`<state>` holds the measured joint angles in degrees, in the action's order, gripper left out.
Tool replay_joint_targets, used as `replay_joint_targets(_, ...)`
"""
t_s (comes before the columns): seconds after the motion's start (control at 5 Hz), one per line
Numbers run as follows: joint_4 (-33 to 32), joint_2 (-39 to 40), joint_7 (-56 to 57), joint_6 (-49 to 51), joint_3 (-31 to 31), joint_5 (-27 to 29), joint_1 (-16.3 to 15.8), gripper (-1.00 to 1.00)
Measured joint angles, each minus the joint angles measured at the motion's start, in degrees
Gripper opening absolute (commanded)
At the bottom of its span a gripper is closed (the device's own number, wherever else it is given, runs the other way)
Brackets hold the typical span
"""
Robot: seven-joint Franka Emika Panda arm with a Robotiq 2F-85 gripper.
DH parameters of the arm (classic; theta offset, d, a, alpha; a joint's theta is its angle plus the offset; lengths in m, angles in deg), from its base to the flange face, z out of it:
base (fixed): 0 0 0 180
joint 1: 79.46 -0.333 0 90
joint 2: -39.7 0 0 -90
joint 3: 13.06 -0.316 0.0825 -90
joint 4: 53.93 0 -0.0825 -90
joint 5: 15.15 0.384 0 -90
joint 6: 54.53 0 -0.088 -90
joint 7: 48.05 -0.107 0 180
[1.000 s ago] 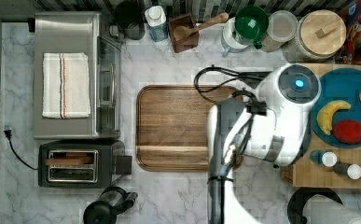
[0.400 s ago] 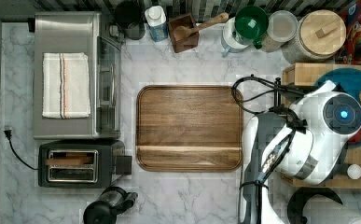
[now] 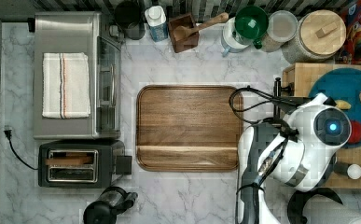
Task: Open the drawer.
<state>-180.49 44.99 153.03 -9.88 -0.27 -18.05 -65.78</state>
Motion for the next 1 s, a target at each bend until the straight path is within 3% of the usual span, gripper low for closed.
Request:
replay_joint_targets(0.4, -5.15, 1.93, 0.00, -11.64, 0.06, 0.27, 0.09, 1.00)
replay_joint_targets(1.0, -8.17, 2.45, 0.00, -17.09, -0.01, 0.29, 0.72, 1.00)
